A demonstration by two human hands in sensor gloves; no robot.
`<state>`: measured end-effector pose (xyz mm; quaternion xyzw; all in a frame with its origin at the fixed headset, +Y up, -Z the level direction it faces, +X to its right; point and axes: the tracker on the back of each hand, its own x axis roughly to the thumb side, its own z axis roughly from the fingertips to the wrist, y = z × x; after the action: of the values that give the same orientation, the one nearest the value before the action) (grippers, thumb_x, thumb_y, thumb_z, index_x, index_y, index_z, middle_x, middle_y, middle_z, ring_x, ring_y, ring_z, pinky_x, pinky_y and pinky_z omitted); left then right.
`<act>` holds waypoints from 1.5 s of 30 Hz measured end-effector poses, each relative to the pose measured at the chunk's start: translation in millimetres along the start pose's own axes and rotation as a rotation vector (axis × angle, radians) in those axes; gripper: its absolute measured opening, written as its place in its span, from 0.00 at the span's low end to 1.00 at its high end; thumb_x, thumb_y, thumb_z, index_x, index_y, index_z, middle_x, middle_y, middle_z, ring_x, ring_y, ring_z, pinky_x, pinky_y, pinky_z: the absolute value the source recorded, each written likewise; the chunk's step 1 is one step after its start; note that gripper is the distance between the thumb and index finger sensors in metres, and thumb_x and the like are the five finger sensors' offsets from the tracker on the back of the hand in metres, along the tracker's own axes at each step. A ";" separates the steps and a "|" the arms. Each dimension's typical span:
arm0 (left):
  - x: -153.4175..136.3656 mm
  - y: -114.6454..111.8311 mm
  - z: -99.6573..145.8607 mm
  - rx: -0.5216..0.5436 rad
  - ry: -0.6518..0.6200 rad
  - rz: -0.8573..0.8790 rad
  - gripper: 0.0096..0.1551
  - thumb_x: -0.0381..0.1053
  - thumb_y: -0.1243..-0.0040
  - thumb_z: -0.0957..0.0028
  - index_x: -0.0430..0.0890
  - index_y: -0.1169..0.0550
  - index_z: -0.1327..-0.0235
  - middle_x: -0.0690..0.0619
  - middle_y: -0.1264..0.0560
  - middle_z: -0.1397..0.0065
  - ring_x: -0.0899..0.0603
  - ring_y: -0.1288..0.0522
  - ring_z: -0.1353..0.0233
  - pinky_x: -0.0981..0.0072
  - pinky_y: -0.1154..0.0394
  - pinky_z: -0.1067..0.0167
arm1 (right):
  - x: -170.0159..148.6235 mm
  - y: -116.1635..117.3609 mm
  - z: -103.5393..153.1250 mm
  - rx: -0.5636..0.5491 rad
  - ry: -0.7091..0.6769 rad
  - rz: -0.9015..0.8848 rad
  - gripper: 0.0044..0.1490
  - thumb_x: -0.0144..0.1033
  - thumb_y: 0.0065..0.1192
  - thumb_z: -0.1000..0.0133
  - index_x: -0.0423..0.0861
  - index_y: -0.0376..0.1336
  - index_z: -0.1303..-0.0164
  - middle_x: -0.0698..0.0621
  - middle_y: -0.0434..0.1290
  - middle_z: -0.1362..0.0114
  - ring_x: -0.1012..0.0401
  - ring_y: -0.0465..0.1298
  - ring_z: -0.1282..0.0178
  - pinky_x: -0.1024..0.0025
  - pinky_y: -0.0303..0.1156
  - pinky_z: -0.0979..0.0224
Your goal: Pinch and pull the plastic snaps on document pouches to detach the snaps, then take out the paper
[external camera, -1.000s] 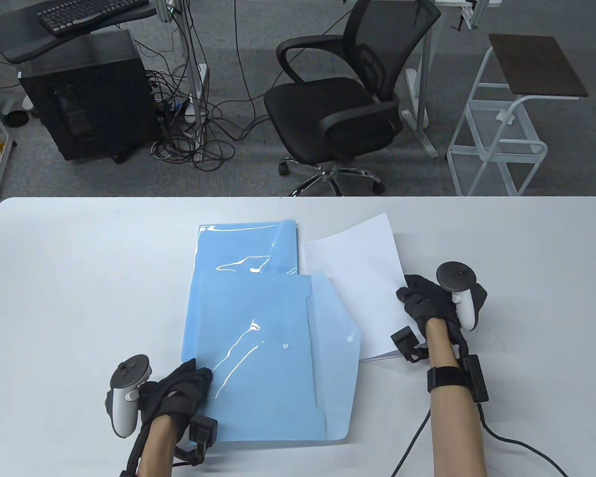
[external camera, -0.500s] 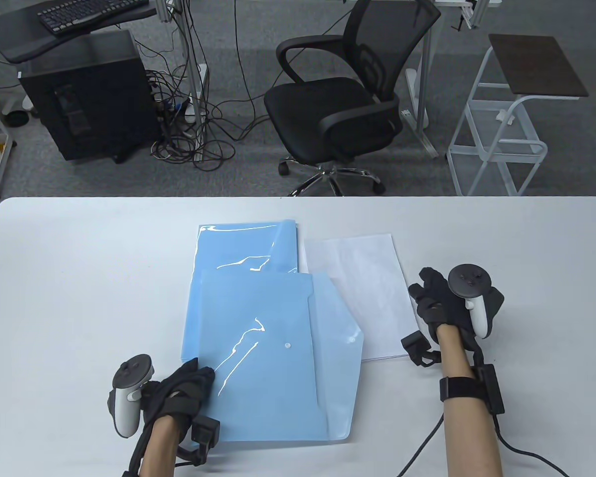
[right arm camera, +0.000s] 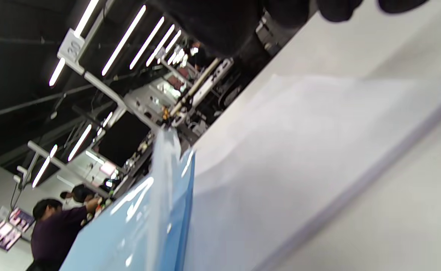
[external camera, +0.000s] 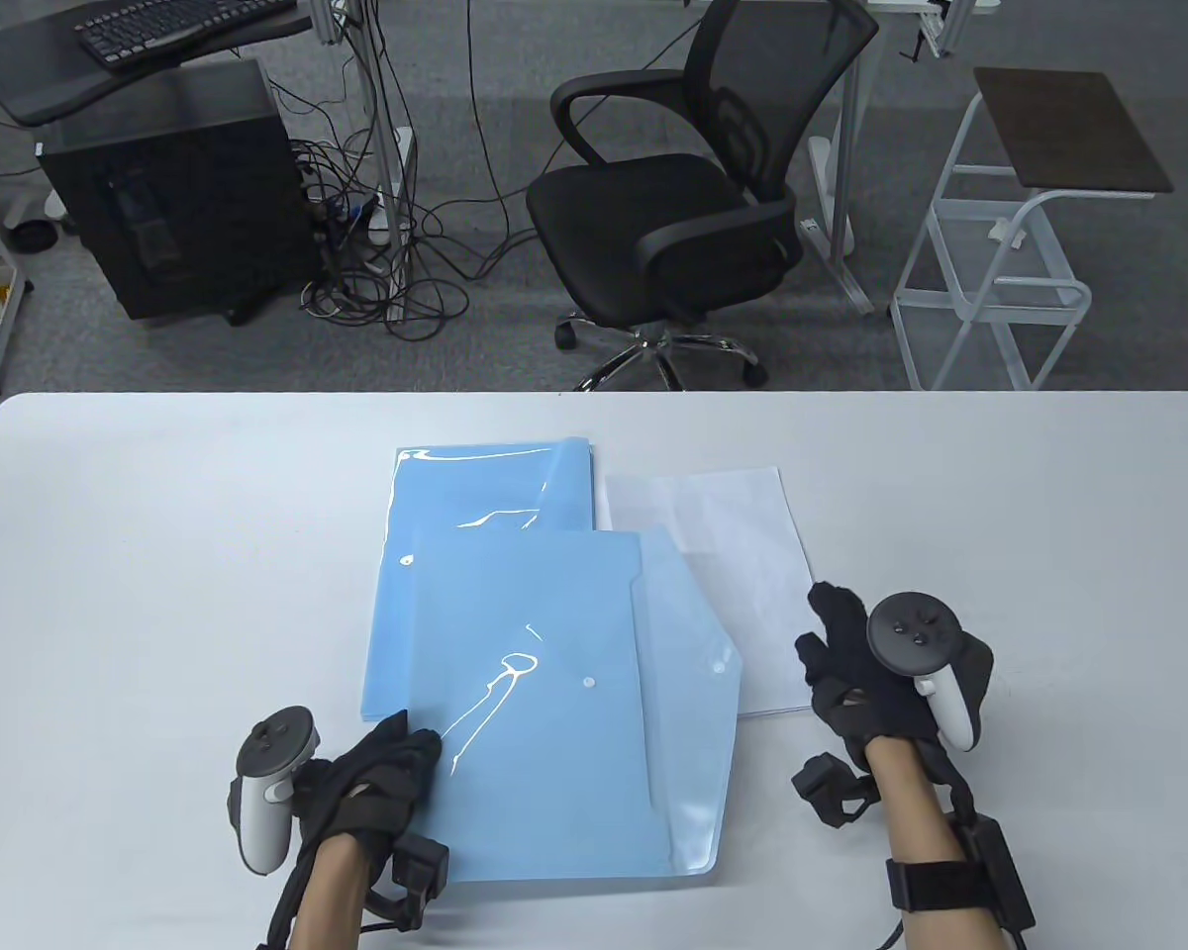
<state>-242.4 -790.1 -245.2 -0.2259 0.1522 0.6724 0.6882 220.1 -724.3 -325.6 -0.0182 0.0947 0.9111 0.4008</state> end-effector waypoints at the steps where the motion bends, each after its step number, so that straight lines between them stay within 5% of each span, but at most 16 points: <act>1: -0.2 0.0 0.1 -0.002 -0.001 0.002 0.26 0.44 0.50 0.37 0.41 0.35 0.25 0.51 0.20 0.38 0.47 0.13 0.54 0.61 0.15 0.56 | 0.3 5.6 2.0 0.035 -0.008 0.008 0.37 0.25 0.57 0.39 0.35 0.53 0.18 0.27 0.52 0.13 0.27 0.54 0.21 0.27 0.56 0.29; 14: -5.6 -6.4 -2.4 0.012 0.028 -0.073 0.27 0.44 0.51 0.36 0.42 0.35 0.25 0.50 0.20 0.37 0.45 0.14 0.52 0.58 0.16 0.54 | 23.0 67.9 21.0 0.298 -0.134 0.020 0.37 0.27 0.57 0.38 0.38 0.52 0.17 0.26 0.54 0.14 0.28 0.55 0.21 0.29 0.56 0.28; 32: -5.9 -7.0 -3.5 0.050 0.059 -0.158 0.27 0.44 0.51 0.36 0.42 0.35 0.24 0.50 0.21 0.35 0.43 0.14 0.48 0.55 0.16 0.51 | 76.0 151.5 13.9 0.407 -0.233 0.468 0.42 0.32 0.56 0.37 0.43 0.43 0.15 0.28 0.41 0.12 0.26 0.46 0.19 0.23 0.49 0.28; 45: -6.8 -10.2 -4.9 0.064 0.088 -0.195 0.27 0.44 0.50 0.36 0.42 0.35 0.25 0.48 0.21 0.34 0.41 0.14 0.46 0.54 0.16 0.50 | 70.4 174.6 10.5 0.435 -0.233 0.555 0.40 0.35 0.55 0.37 0.41 0.46 0.16 0.26 0.39 0.13 0.25 0.43 0.21 0.22 0.46 0.29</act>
<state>-232.2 -798.5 -244.8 -0.2468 0.1807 0.5864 0.7500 44.7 -786.6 -295.5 0.1975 0.2411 0.9396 0.1412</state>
